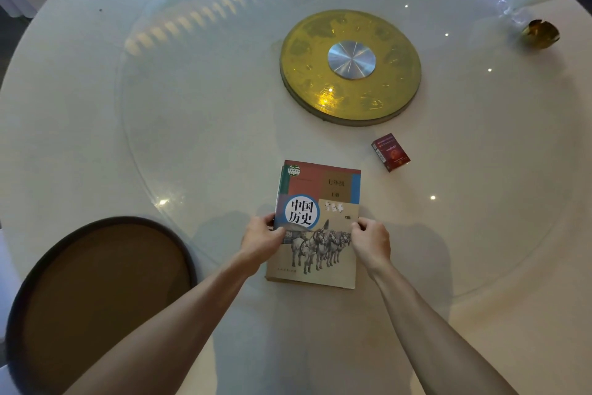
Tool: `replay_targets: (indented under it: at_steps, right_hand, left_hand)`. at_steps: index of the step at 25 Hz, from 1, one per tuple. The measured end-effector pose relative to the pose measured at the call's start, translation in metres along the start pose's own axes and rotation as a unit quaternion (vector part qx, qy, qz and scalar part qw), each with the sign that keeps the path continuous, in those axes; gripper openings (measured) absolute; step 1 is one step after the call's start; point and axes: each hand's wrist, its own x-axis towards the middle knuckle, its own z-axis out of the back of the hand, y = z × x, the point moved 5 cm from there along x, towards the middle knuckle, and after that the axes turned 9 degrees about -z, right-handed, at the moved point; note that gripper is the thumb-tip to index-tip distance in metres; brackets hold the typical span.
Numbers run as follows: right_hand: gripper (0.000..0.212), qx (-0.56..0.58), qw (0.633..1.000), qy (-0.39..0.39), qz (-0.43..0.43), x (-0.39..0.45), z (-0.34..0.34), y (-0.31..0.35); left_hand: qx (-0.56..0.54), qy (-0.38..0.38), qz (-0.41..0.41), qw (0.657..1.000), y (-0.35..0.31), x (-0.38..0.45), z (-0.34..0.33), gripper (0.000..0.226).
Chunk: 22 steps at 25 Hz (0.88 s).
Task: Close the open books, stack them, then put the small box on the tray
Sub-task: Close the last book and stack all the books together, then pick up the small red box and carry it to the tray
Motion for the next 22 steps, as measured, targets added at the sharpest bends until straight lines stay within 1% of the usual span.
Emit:
replay_targets:
  at_steps: [2,3,5,6,7,8,9,10,11,13,16,19,21,22]
  right_hand:
    - [0.039,0.008,1.000,0.025,0.009,0.002,0.002,0.000]
    - [0.040,0.009,0.999,0.044,0.013,0.003,0.002,0.000]
    - [0.039,0.005,0.998,0.068,0.003,0.009,0.005,0.001]
    - [0.038,0.008,0.998,0.062,-0.007,0.015,0.010,0.002]
    - [0.037,0.012,0.999,0.045,-0.014,0.022,0.017,0.005]
    - [0.036,0.014,1.000,0.020,-0.013,0.031,0.028,0.011]
    - [0.033,0.018,1.000,-0.003,-0.009,0.038,0.040,0.019]
    - [0.026,0.028,0.999,-0.022,-0.005,0.050,0.052,0.025]
    - [0.025,0.037,0.999,-0.039,-0.004,0.061,0.064,0.030]
    - [0.046,0.034,0.998,-0.060,0.000,0.087,0.085,0.039]
    - [0.057,0.011,0.998,-0.060,0.015,0.119,0.098,0.048]
    - [0.065,0.003,0.998,-0.050,0.039,0.143,0.099,0.053]
    - [0.066,0.000,0.997,-0.048,0.053,0.156,0.098,0.053]
    - [0.064,0.001,0.997,-0.047,0.059,0.160,0.098,0.053]
  left_hand:
    - [-0.011,0.015,0.010,1.000,0.002,0.002,0.004,0.026]
    - [0.002,0.027,0.014,1.000,0.002,0.004,0.005,0.025]
    - [0.061,0.045,0.017,0.997,-0.004,0.015,0.008,0.030]
    - [0.104,0.035,0.008,0.994,-0.014,0.021,0.009,0.032]
    - [0.149,0.007,-0.011,0.989,-0.029,0.027,0.010,0.034]
    - [0.181,-0.027,-0.038,0.982,-0.048,0.035,0.009,0.035]
    - [0.189,-0.045,-0.072,0.978,-0.069,0.041,0.005,0.040]
    - [0.174,-0.042,-0.104,0.978,-0.090,0.051,-0.004,0.044]
    - [0.153,-0.025,-0.131,0.979,-0.111,0.060,-0.016,0.047]
    - [0.120,0.012,-0.154,0.981,-0.145,0.083,-0.043,0.049]
    - [0.098,0.032,-0.160,0.982,-0.181,0.118,-0.082,0.049]
    - [0.104,0.050,-0.153,0.982,-0.195,0.151,-0.116,0.051]
    - [0.114,0.057,-0.149,0.981,-0.197,0.169,-0.134,0.053]
    - [0.118,0.058,-0.148,0.980,-0.196,0.175,-0.141,0.053]
